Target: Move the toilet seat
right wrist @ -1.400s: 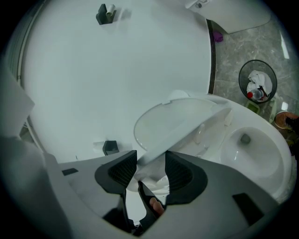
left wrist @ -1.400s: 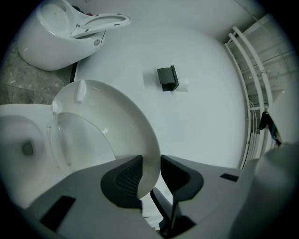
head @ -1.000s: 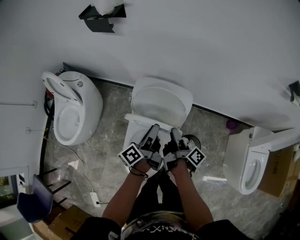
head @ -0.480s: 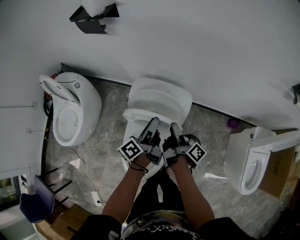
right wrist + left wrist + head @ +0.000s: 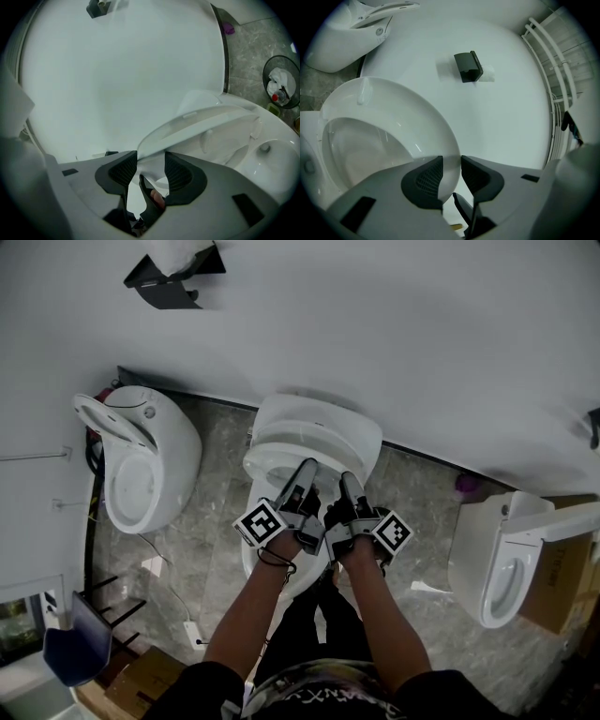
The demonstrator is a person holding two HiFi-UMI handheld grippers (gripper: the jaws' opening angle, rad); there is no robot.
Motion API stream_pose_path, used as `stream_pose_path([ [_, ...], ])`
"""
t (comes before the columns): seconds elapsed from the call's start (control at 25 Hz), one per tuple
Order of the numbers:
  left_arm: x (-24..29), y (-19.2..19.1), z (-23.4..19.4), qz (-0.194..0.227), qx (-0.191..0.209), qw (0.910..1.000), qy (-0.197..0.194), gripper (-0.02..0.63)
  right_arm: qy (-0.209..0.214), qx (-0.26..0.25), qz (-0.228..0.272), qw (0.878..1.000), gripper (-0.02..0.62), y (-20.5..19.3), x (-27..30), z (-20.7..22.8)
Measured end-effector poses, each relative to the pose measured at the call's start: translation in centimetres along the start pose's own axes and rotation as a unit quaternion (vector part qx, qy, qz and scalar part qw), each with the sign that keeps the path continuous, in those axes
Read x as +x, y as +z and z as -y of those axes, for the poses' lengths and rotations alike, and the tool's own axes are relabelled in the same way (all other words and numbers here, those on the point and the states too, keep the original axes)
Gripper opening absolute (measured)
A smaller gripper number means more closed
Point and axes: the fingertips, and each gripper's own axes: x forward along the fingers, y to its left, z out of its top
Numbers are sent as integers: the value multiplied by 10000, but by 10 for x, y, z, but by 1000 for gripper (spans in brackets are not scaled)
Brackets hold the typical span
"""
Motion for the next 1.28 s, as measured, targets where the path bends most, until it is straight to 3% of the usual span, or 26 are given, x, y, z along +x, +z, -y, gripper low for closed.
stream_pose_path([
  [0.12, 10, 3, -7, 6, -59, 9999, 137, 133, 13, -31, 20, 10000, 171, 5, 9, -2],
  [0.2, 13, 4, -18, 54, -199, 9993, 300, 67, 56, -59, 56, 10000, 156, 9, 15, -3],
  [0.28, 15, 3, -26, 132, -426, 9985, 316, 67, 99, 7, 111, 9999, 156, 14, 21, -2],
  [0.44, 17, 7, -43, 183, -289, 9980, 524, 64, 140, -9, 101, 9999, 162, 23, 31, -1],
  [0.68, 31, 14, -37, 204, -127, 9987, 457, 40, 216, -28, 47, 9998, 162, 24, 29, 1],
  [0.8, 28, 12, -38, 171, -111, 9983, 546, 39, 242, -114, -3, 9996, 115, 22, 27, -4],
  [0.88, 22, 10, -34, 138, -57, 9982, 573, 39, 199, -256, -55, 9995, 21, 20, 23, -9],
  [1.12, 7, 18, -5, 1, 514, 9974, 510, 32, 313, -913, -274, 9950, 5, 10, 18, -42],
  [1.28, -4, 26, 31, -120, 1108, 9931, 357, 31, 550, -1612, -519, 9840, 5, -4, 13, -82],
])
